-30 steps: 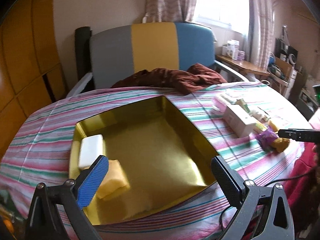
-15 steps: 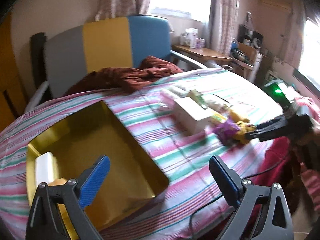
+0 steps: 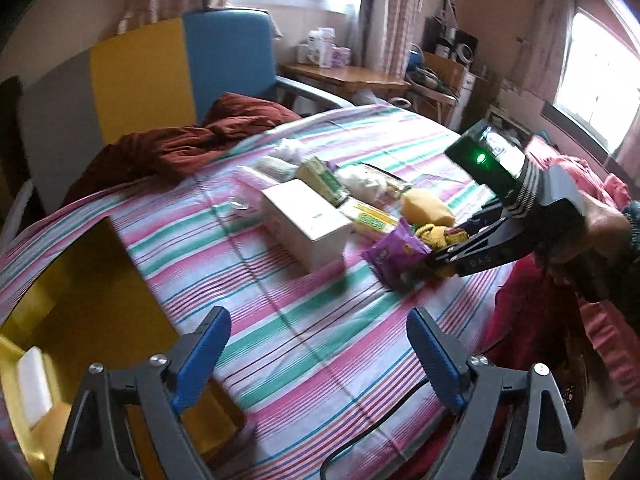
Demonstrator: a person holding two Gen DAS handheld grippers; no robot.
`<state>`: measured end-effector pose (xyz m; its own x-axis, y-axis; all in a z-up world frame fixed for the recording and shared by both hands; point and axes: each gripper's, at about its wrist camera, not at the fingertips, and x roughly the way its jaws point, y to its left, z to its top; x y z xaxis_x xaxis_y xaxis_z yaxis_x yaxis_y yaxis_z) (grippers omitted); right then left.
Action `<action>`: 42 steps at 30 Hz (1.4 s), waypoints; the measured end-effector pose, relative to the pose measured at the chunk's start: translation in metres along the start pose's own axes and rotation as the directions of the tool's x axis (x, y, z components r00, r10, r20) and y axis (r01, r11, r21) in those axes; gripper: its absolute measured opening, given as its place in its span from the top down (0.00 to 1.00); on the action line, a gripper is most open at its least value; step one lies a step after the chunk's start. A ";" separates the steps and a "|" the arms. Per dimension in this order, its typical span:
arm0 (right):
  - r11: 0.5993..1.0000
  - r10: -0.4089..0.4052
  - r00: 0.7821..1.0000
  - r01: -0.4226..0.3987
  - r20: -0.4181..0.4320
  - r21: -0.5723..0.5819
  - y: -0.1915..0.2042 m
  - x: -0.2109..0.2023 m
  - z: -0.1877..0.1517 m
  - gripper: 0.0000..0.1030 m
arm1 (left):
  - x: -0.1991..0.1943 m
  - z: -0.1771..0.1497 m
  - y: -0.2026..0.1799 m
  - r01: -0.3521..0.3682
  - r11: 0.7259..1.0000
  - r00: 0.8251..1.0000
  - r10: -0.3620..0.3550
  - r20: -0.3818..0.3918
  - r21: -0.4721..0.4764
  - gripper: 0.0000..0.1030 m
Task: Organize objects
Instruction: 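Grasp the yellow knitted sock with the right tool while the left grasps the purple packet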
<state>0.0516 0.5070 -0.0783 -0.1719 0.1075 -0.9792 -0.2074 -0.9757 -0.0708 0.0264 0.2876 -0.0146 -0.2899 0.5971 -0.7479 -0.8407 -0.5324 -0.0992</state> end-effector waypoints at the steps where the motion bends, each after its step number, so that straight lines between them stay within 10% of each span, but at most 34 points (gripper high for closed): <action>1: 1.000 -0.014 1.000 0.014 0.007 0.006 -0.004 -0.004 -0.005 0.62 | 0.003 0.002 -0.002 0.010 1.000 1.000 -0.010 -0.005 0.004 0.19; 11: 0.978 0.010 0.992 -0.036 0.126 0.204 -0.049 -0.025 -0.039 0.62 | 0.068 0.028 -0.047 0.126 0.989 0.989 -0.119 -0.084 0.083 0.23; 22: 0.969 0.077 0.982 -0.114 0.170 0.218 -0.051 -0.030 -0.037 0.62 | 0.136 0.041 -0.078 0.087 0.962 0.992 -0.059 -0.115 0.258 0.24; 26: 0.967 0.084 0.980 -0.124 0.182 0.221 -0.056 -0.028 -0.036 0.61 | 0.154 0.043 -0.080 0.118 0.961 0.985 -0.082 -0.150 0.251 0.55; 30: 0.966 0.090 0.976 -0.133 0.197 0.222 -0.056 -0.027 -0.038 0.62 | 0.142 0.040 -0.075 0.165 0.964 0.981 -0.139 -0.135 0.209 0.71; 42: 0.965 0.065 0.970 -0.120 0.232 0.231 -0.056 -0.031 -0.040 0.62 | 0.074 0.018 -0.054 0.235 0.972 0.970 -0.232 -0.069 0.030 0.72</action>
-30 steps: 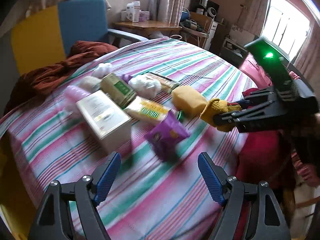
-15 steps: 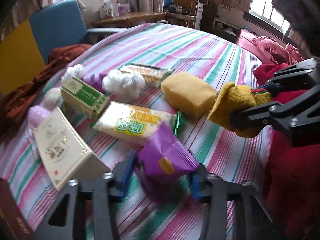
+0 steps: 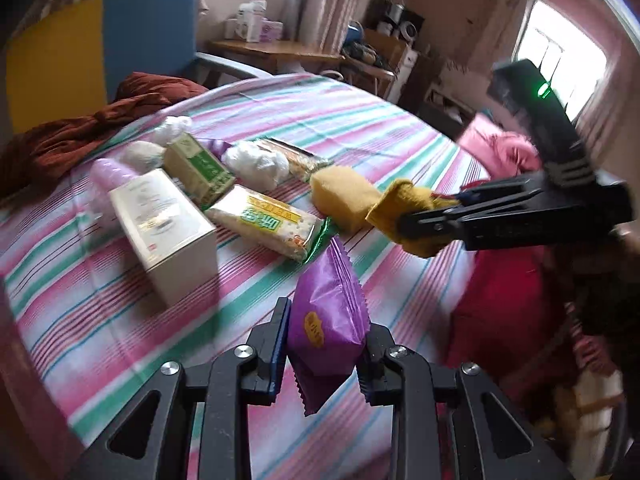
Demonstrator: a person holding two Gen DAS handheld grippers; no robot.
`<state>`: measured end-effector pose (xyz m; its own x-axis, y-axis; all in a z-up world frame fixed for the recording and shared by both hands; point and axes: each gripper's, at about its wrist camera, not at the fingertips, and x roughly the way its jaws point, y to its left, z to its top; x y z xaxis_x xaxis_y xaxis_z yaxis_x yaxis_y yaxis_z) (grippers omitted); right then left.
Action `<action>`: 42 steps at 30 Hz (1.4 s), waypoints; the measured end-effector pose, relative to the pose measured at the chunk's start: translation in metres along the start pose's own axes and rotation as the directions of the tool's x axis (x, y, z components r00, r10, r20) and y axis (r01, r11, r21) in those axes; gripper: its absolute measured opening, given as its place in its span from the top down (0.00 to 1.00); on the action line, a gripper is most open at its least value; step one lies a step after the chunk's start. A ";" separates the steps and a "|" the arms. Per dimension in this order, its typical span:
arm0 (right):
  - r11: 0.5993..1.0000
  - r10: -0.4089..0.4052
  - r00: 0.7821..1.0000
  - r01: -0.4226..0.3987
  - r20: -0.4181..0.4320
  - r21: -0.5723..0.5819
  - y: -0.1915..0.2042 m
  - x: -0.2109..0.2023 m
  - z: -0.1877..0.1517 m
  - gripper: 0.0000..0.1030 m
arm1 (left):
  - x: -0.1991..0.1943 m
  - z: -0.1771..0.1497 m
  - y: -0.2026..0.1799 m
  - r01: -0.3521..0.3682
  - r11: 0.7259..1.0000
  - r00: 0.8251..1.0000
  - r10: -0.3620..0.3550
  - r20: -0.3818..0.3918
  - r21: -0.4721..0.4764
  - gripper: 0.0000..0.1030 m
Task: Organize objects
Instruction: 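Grasp the yellow knitted sock with the right tool while the left grasps the purple packet, then lower sock and purple packet into the gold tray and open both tools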
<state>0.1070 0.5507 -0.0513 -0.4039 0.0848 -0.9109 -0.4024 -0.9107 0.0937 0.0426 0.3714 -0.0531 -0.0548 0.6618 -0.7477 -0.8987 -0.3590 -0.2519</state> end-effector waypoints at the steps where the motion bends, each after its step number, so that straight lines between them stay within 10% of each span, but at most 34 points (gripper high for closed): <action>1: 1.000 -0.010 1.000 0.010 0.008 -0.011 0.002 -0.001 0.000 0.62 | -0.010 -0.002 0.001 -0.004 1.000 1.000 0.004 0.012 -0.014 0.72; 5: 0.997 -0.066 0.998 0.067 0.006 -0.047 0.013 -0.002 0.000 0.62 | -0.050 -0.011 0.010 -0.040 0.998 0.997 0.044 0.068 -0.049 0.72; 14: 0.972 0.147 0.987 -0.133 0.058 -0.196 0.111 -0.022 0.009 0.62 | -0.138 -0.043 0.071 -0.169 0.959 0.960 0.213 0.183 -0.228 0.71; 28: 0.826 0.418 0.908 -0.397 -0.038 -0.399 0.293 -0.009 0.004 0.60 | -0.247 -0.156 0.165 -0.388 0.765 0.845 0.518 0.132 -0.514 0.70; 30: 0.803 0.447 0.892 -0.434 -0.068 -0.409 0.313 -0.004 0.000 0.52 | -0.254 -0.173 0.171 -0.418 0.729 0.827 0.553 0.106 -0.542 0.66; 32: 0.783 0.466 0.880 -0.458 -0.090 -0.420 0.330 0.000 -0.006 0.45 | -0.259 -0.185 0.176 -0.427 0.701 0.817 0.570 0.088 -0.572 0.33; 34: 0.776 0.469 0.876 -0.467 -0.107 -0.424 0.343 0.003 -0.012 0.44 | -0.263 -0.196 0.180 -0.438 0.661 0.794 0.602 0.083 -0.610 0.25; 42: 0.797 0.423 0.903 -0.408 -0.071 -0.446 0.348 0.003 -0.029 0.44 | -0.269 -0.195 0.175 -0.473 0.624 0.749 0.656 0.089 -0.622 0.19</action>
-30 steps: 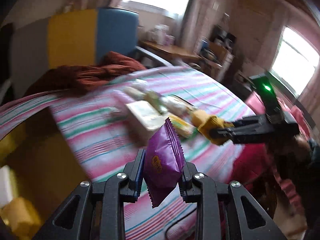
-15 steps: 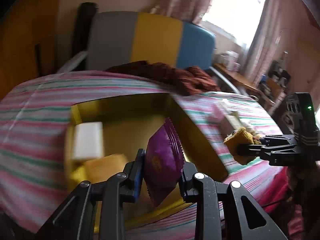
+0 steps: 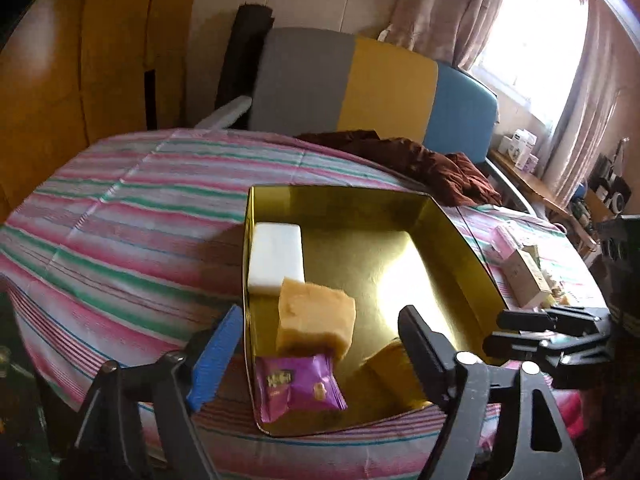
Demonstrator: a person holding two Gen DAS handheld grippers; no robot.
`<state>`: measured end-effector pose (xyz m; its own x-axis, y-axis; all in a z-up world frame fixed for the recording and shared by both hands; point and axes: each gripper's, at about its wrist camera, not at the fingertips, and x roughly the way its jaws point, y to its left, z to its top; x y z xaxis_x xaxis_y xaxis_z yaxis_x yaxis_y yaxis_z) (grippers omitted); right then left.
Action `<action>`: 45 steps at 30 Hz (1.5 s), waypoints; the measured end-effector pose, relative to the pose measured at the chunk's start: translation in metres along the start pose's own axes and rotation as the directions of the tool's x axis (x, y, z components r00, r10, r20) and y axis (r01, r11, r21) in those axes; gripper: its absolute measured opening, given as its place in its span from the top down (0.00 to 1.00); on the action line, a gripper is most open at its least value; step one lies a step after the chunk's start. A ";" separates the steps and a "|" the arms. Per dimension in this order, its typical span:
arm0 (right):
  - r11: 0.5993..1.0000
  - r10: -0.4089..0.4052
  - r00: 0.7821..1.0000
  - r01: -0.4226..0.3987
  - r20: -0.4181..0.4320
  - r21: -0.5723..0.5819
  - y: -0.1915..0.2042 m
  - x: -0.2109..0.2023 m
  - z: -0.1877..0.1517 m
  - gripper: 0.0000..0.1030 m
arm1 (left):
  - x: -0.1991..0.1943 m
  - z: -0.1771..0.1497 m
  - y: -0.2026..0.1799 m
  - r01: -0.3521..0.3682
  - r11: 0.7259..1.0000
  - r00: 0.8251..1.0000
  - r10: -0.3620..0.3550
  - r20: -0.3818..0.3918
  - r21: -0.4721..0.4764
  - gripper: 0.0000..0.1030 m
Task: Organize objects
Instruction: 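Lower sock and purple packet into the gold tray and open both tools, then grasp the white medicine box with the left tool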
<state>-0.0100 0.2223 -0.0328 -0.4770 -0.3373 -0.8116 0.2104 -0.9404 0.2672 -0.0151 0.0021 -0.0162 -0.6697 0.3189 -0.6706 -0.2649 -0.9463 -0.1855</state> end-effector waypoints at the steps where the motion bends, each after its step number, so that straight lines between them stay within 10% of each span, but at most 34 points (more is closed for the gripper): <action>1: 1.000 -0.015 1.000 0.015 0.008 -0.002 -0.001 -0.002 -0.002 0.44 | -0.002 0.002 -0.004 -0.009 1.000 1.000 0.009 0.014 0.008 0.18; 30: 0.980 -0.199 0.969 0.193 0.145 0.057 -0.025 -0.028 -0.009 0.44 | 0.003 0.013 -0.079 -0.031 0.981 0.999 0.027 0.024 0.191 0.12; 45: 0.914 -0.301 0.948 0.255 0.105 0.317 -0.130 -0.064 -0.030 0.44 | 0.017 0.021 -0.129 0.073 0.958 0.997 -0.072 -0.014 0.277 0.12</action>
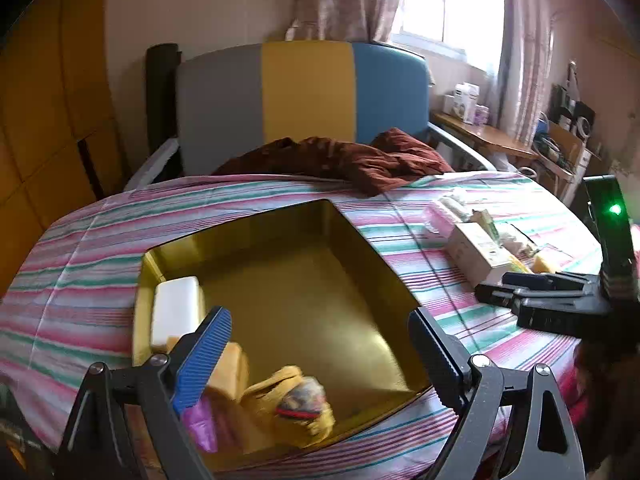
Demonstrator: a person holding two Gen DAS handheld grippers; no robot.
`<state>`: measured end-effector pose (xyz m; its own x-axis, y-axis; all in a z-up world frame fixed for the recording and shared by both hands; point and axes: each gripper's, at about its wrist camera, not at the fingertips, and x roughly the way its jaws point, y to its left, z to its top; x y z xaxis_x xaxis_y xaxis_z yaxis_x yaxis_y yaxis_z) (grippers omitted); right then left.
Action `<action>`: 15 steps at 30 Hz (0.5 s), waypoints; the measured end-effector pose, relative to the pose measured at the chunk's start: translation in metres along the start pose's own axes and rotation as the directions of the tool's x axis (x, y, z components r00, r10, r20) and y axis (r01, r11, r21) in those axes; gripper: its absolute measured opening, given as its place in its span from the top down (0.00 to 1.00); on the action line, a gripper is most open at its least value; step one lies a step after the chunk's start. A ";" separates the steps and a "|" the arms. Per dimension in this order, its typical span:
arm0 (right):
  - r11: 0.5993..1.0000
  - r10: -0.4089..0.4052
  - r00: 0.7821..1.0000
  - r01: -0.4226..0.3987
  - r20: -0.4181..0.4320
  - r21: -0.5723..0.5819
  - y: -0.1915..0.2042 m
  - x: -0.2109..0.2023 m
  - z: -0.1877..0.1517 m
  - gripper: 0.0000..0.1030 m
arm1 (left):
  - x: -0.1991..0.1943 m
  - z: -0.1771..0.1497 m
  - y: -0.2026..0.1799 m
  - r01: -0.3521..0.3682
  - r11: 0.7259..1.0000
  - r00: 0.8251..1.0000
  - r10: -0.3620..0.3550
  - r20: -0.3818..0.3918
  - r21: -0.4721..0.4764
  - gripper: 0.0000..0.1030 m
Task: Organize objects
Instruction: 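Grasp the white medicine box with the left tool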
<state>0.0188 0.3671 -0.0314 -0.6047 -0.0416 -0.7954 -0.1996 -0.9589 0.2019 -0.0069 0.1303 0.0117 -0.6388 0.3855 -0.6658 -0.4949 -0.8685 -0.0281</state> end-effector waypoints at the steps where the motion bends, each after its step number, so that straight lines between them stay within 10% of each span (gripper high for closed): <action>1: 1.000 -0.022 1.000 0.022 -0.004 0.022 -0.013 -0.001 0.001 0.44 | 0.003 0.002 -0.003 0.010 1.000 1.000 -0.010 -0.005 0.005 0.12; 15: 0.907 -0.205 0.978 0.172 0.045 0.383 -0.163 -0.018 0.017 0.43 | 0.037 0.034 -0.074 0.130 0.985 0.991 -0.124 -0.056 0.109 0.09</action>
<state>0.0490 0.5294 -0.0404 -0.5853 0.1685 -0.7931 -0.5808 -0.7697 0.2650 -0.0136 0.2195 0.0146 -0.5385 0.4727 -0.6976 -0.6352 -0.7717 -0.0326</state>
